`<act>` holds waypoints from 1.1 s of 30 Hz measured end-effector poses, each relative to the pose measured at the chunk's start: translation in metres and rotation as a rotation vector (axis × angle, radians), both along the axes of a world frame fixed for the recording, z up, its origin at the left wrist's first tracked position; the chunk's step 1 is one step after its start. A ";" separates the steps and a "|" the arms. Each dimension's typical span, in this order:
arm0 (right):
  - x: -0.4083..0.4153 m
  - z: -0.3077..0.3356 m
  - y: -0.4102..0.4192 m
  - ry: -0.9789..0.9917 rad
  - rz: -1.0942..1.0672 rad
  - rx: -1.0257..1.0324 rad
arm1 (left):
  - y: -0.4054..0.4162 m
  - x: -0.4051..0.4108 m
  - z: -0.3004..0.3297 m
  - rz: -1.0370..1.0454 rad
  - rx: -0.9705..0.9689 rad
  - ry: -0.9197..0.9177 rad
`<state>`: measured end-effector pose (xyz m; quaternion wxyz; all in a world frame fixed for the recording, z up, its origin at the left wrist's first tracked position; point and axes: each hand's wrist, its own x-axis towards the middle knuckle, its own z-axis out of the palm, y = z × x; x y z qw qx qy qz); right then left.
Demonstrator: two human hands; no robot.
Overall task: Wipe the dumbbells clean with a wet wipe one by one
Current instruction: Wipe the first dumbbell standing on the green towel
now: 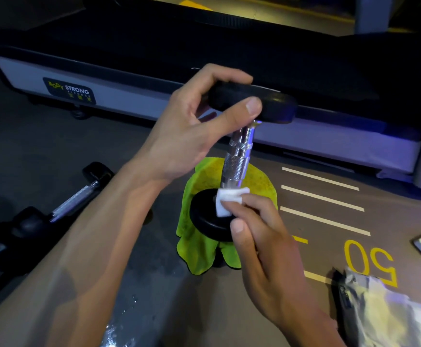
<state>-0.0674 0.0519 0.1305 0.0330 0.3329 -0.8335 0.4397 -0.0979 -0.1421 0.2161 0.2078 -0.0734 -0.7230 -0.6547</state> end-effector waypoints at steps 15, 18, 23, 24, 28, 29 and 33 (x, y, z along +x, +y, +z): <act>-0.016 0.016 -0.003 0.146 0.024 0.113 | 0.000 0.000 -0.001 0.007 -0.004 -0.011; -0.023 0.032 -0.011 0.134 -0.021 0.024 | 0.003 0.001 0.000 0.001 -0.025 -0.011; -0.025 0.031 -0.017 0.185 -0.016 -0.002 | 0.003 -0.002 0.002 0.023 -0.022 -0.027; -0.022 0.023 -0.014 0.190 -0.007 0.016 | 0.002 -0.003 0.001 0.025 -0.018 -0.026; -0.012 0.010 -0.006 0.188 0.020 0.047 | 0.002 -0.002 -0.001 0.034 -0.019 -0.013; -0.014 0.013 -0.008 0.200 0.005 0.048 | 0.002 -0.002 0.000 0.035 -0.025 -0.013; -0.027 0.027 -0.017 0.198 -0.060 0.021 | 0.003 -0.002 0.002 0.032 -0.038 -0.011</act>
